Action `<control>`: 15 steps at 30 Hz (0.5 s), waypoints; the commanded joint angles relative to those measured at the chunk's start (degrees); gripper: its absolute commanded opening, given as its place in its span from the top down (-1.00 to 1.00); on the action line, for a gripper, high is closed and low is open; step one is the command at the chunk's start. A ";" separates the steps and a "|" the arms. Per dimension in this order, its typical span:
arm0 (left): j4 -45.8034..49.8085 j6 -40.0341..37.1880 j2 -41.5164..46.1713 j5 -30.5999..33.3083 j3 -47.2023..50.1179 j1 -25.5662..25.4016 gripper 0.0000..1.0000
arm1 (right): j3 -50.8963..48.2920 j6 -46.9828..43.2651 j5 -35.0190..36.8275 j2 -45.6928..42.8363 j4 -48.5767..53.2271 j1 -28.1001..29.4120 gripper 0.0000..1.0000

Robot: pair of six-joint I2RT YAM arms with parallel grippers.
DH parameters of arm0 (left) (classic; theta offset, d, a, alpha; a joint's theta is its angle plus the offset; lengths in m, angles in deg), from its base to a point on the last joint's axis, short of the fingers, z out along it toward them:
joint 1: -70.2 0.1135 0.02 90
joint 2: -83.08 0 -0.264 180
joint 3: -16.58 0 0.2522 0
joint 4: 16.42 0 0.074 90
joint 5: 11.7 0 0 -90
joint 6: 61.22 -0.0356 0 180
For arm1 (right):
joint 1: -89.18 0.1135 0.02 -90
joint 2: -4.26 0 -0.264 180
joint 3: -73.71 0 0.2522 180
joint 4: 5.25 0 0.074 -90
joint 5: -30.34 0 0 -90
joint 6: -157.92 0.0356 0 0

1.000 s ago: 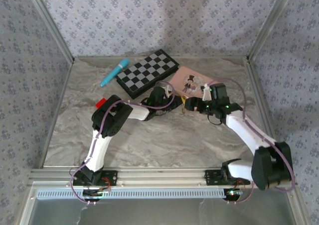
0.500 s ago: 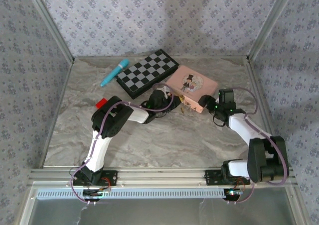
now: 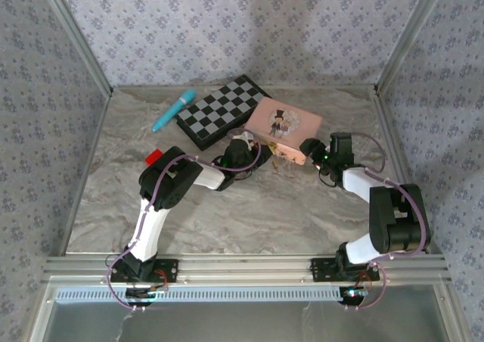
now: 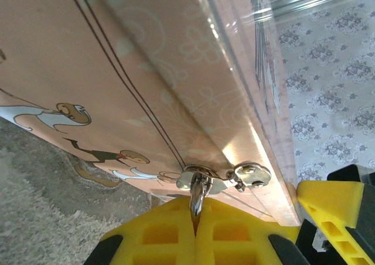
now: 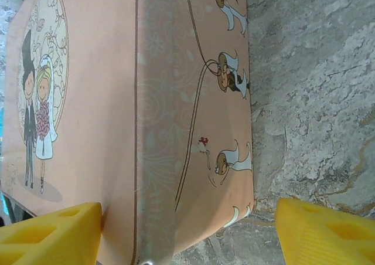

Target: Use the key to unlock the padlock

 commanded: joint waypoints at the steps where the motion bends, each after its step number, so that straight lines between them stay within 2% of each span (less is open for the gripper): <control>1: -0.24 1.90 1.71 5.23 2.43 1.38 1.00 | -2.69 2.90 5.80 1.37 1.86 -2.25 -0.52; 6: -4.05 5.50 0.15 12.58 2.50 0.58 1.00 | -4.55 5.09 6.12 1.20 0.13 -2.35 -0.50; 15: -5.82 6.85 1.03 21.25 3.73 -0.40 1.00 | -6.25 6.29 7.90 -0.77 0.02 -1.57 -0.47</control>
